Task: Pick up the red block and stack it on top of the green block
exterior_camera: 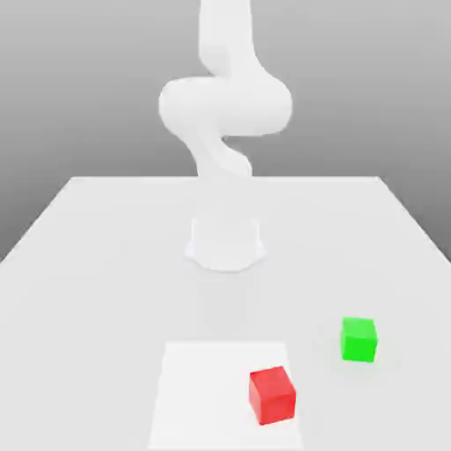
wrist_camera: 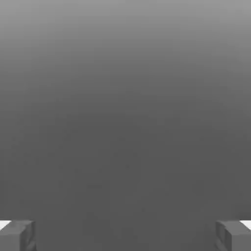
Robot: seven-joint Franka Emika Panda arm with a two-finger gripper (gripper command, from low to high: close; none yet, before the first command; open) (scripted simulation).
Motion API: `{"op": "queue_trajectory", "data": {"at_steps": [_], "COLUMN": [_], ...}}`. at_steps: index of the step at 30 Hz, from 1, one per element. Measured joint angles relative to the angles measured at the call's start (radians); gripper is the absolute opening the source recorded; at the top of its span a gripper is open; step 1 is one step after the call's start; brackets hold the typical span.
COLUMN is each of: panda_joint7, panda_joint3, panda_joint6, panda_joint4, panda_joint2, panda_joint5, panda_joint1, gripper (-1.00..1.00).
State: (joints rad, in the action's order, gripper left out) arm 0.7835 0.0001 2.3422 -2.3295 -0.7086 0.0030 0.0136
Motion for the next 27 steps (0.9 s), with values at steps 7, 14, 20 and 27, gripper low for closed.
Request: {"op": "queue_trajectory", "data": {"at_steps": [7, 14, 20, 27], "panda_joint7": [-0.046, -0.089, -0.115, -0.112], "panda_joint3": [0.003, 0.017, 0.031, 0.024], "panda_joint6": [0.12, 0.237, 0.338, 0.512], "panda_joint4": [-0.084, -0.166, -0.236, -0.248], "panda_joint2": [0.26, 0.514, 0.731, 0.985], "panda_joint5": [0.007, 0.011, 0.0, -0.027], "panda_joint1": [0.037, 0.065, 0.09, 0.103], "gripper": [0.0, 0.0, 0.0, 0.0]}}
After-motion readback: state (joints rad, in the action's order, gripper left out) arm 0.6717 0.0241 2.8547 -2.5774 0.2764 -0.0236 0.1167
